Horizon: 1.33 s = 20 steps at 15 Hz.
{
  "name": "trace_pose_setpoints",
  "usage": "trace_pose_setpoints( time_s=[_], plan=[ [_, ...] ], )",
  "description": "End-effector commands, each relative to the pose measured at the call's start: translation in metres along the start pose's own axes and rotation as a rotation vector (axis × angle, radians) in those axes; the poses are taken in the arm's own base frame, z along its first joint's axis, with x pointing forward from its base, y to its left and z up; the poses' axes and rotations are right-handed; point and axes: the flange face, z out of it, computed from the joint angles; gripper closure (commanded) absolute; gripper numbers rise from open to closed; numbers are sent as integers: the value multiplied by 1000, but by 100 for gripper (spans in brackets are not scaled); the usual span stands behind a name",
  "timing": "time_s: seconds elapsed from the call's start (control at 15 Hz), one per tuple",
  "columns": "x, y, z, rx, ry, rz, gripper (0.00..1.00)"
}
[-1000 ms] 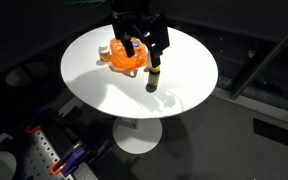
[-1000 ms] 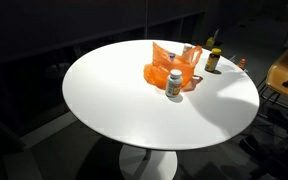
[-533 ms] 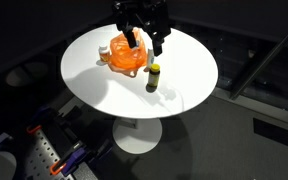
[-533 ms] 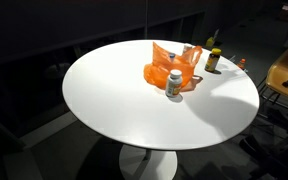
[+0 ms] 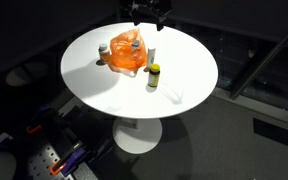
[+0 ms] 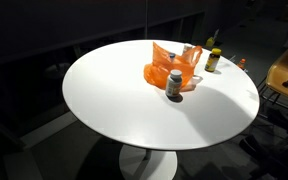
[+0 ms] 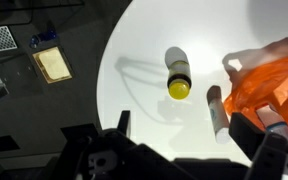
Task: Remove the blue and white container from the orange plastic bag and put it on the table.
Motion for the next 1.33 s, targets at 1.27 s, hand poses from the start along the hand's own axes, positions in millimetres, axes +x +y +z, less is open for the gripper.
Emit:
trace_pose_setpoints(
  time_s=[1.27],
  plan=[
    [88, -88, 101, 262, -155, -219, 0]
  ],
)
